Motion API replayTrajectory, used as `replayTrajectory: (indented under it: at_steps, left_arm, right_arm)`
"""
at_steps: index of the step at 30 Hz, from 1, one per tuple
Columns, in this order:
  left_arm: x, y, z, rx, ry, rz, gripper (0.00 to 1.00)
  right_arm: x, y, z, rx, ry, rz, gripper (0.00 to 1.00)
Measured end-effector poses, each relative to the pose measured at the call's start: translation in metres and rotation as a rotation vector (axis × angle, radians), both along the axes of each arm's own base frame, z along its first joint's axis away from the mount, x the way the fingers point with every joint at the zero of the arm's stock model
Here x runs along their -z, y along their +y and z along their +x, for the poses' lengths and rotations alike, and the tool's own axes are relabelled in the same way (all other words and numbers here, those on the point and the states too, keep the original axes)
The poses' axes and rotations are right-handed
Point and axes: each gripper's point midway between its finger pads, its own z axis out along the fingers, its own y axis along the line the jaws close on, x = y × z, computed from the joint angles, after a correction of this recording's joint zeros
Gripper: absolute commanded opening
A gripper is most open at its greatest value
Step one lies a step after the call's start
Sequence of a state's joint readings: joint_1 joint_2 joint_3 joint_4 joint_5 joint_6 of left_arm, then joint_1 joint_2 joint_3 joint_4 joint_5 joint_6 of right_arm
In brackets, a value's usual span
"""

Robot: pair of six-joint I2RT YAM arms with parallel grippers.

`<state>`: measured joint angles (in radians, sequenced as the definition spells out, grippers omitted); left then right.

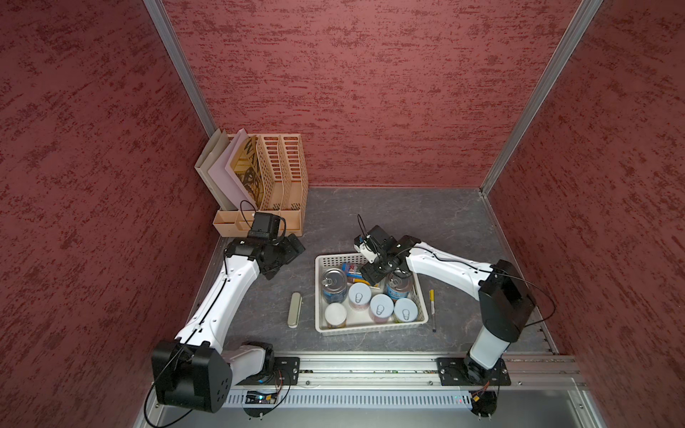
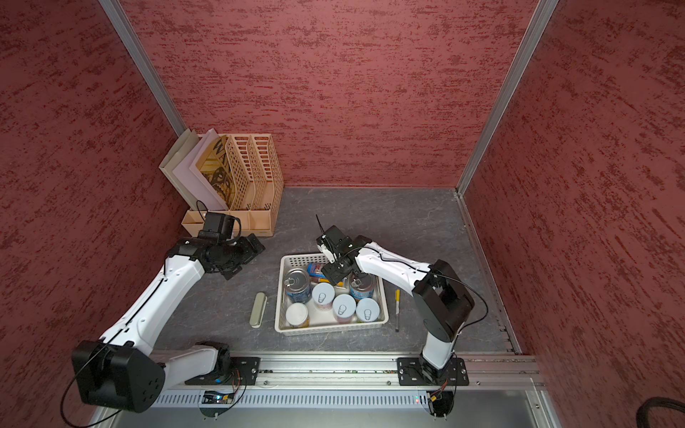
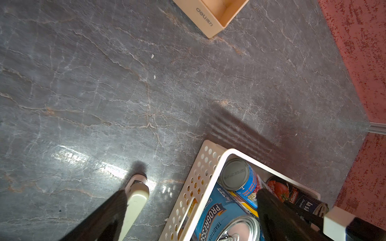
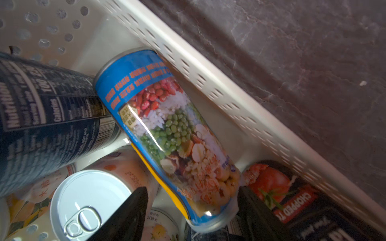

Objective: Put the canned food in the basket
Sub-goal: Adjust the canned food in the basket.

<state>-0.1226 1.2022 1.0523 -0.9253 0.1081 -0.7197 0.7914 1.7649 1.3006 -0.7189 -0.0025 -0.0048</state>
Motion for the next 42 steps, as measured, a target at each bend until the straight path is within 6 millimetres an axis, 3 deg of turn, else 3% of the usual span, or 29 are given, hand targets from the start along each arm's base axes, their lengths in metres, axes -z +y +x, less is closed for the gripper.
replayTrajectory:
  at_steps: [5,10,18,25,31,38,42]
  left_arm:
    - [0.0,0.0,0.0,0.002,0.0,-0.003,1.0]
    - [0.0,-0.001,0.0,0.004,-0.001,-0.005,1.0]
    - [0.0,-0.001,0.0,0.006,-0.002,-0.008,1.0]
    - [0.0,-0.003,0.0,0.008,0.002,-0.018,1.0]
    - [0.001,-0.003,0.001,0.008,0.005,-0.019,1.0]
    - [0.002,-0.003,0.002,0.009,0.009,-0.02,1.0]
    - [0.004,-0.003,0.002,0.01,0.013,-0.019,1.0]
  right_arm:
    - [0.016,-0.002,0.003,0.004,0.012,-0.089,0.71]
    - [0.016,-0.001,0.002,-0.003,0.004,-0.144,0.72]
    - [0.02,-0.01,-0.008,-0.024,0.03,-0.254,0.87]
    - [0.019,-0.014,-0.017,-0.057,0.08,-0.314,0.9]
    - [0.022,-0.011,-0.02,-0.102,0.117,-0.326,0.89]
    - [0.045,-0.014,-0.016,-0.132,0.174,-0.358,0.88]
    - [0.054,-0.015,-0.016,-0.141,0.218,-0.341,0.77]
